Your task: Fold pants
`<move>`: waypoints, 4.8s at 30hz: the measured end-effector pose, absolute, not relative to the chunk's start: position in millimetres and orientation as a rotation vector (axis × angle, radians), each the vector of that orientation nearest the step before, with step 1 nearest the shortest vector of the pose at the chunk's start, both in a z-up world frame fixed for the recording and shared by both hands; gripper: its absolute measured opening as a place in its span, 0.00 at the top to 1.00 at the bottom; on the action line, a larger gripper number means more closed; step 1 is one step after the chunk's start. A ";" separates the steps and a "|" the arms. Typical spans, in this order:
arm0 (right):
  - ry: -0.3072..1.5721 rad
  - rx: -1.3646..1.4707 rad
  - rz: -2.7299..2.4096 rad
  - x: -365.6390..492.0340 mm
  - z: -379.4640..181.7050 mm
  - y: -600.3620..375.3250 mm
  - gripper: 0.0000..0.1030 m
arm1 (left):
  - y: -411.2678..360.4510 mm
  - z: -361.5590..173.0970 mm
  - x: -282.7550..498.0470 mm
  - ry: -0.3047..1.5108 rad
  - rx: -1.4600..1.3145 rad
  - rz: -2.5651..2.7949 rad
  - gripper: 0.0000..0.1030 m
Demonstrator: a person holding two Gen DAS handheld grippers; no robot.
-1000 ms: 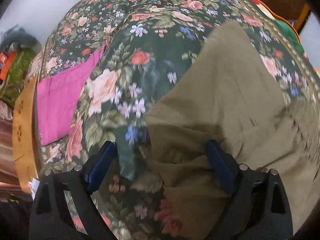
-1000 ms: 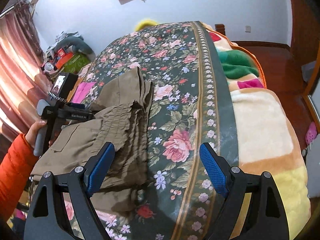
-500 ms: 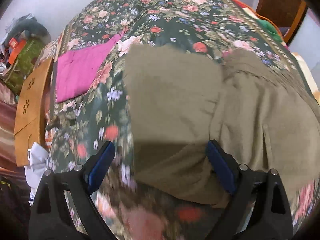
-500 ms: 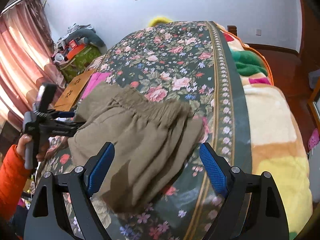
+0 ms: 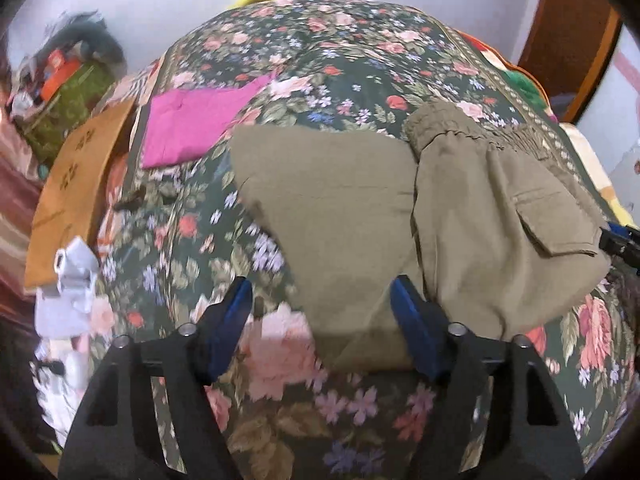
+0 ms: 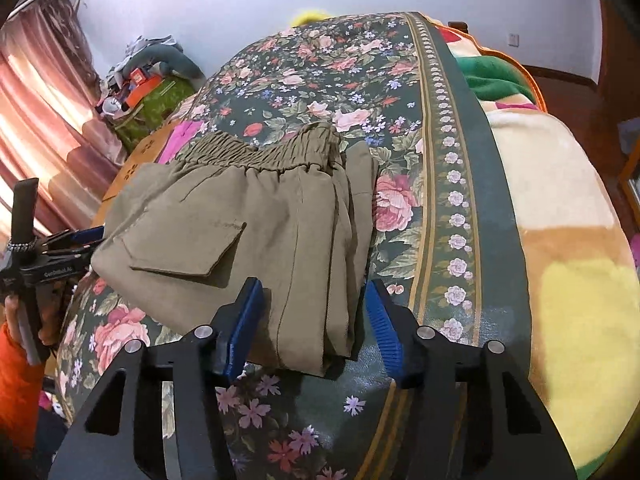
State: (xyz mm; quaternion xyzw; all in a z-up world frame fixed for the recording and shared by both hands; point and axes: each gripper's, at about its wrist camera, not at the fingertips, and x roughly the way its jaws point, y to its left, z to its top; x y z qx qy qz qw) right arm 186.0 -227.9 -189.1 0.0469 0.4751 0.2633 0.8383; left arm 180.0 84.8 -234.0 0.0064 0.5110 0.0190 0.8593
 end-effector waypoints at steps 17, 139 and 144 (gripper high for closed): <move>1.008 0.102 0.541 178.5 -188.1 -227.2 0.61 | 125.2 -217.0 159.2 1.044 -0.099 0.181 0.46; 0.951 -0.124 0.676 405.0 -182.6 62.3 0.69 | 334.6 -284.8 413.9 1.107 -0.050 0.431 0.85; 0.957 -0.118 0.731 384.3 -167.0 38.0 0.64 | 338.5 -281.8 371.5 1.120 -0.104 0.387 0.82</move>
